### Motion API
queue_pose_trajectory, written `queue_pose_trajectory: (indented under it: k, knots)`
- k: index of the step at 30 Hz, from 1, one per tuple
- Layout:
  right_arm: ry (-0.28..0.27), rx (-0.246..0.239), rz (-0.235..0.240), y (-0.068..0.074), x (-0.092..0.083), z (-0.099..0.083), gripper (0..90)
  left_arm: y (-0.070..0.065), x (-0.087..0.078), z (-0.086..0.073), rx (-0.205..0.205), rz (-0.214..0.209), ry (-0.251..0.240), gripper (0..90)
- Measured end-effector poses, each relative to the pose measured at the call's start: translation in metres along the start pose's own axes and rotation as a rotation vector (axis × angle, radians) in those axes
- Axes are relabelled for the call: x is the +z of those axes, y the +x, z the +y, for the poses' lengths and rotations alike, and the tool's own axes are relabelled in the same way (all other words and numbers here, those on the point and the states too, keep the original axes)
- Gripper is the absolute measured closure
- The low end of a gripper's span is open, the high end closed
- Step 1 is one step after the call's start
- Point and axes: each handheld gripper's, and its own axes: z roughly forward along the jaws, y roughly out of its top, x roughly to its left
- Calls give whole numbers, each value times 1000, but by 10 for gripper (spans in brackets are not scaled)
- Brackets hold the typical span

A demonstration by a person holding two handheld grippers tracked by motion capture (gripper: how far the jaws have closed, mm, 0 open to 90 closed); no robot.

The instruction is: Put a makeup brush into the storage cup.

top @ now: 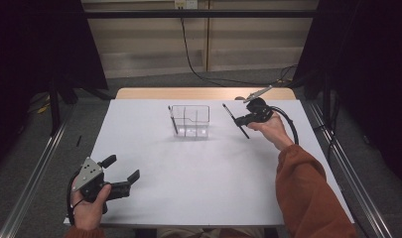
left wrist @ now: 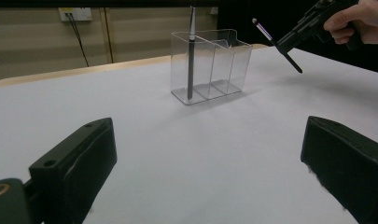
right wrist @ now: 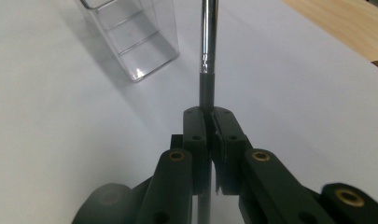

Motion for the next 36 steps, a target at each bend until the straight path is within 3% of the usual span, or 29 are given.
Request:
queue_pose_trajectory:
  k: [18, 27, 36]
  knots:
    - [-214, 69, 5, 9, -12, -25, 849, 0, 0, 1, 0, 6, -3, 34]
    - [-314, 53, 10, 14, -19, -35, 849, 0, 0, 0, -5, 8, -6, 34]
    - [-413, 42, 50, 25, -23, -39, 849, 0, 1, 1, 3, 8, -6, 34]
